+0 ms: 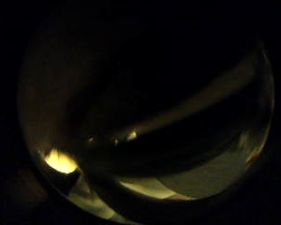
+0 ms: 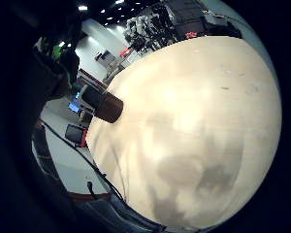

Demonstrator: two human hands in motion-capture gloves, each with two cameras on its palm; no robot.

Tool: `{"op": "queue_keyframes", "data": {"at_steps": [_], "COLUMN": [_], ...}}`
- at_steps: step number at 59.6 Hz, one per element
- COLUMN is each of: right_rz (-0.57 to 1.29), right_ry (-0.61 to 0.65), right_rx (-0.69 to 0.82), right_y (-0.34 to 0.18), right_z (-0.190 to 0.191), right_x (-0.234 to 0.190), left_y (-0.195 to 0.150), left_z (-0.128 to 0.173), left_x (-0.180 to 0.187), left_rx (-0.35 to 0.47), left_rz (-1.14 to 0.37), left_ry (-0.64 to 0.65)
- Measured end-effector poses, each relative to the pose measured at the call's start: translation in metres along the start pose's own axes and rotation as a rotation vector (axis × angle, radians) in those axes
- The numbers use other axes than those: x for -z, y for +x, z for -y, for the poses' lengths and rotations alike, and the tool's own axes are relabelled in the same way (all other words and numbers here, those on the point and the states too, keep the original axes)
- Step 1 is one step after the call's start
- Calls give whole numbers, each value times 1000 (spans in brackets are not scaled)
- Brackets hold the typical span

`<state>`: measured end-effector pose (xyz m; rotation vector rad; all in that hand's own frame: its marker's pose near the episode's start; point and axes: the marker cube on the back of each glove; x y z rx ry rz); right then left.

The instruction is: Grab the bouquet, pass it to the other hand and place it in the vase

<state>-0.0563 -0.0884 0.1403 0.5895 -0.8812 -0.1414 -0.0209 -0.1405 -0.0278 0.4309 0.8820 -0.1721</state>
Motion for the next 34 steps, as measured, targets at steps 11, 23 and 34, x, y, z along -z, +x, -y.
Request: {"op": "queue_keyframes", "data": {"at_steps": [11,23,34], "right_rz": [-54,-14,-81], "right_ry": [34,54,45], "right_rx": [-84,-44,-98], "right_y": [20,27,50], "right_z": [-11,-19,-21], "right_x": [22,34,29], "left_y": [-94,-123,-114], "left_z": [-73,-71,-63], "left_x": [10,33,46], "left_rx": [154,4,-142], "left_rz": [215,297,293], "left_ry": [-342,-203,-72]}}
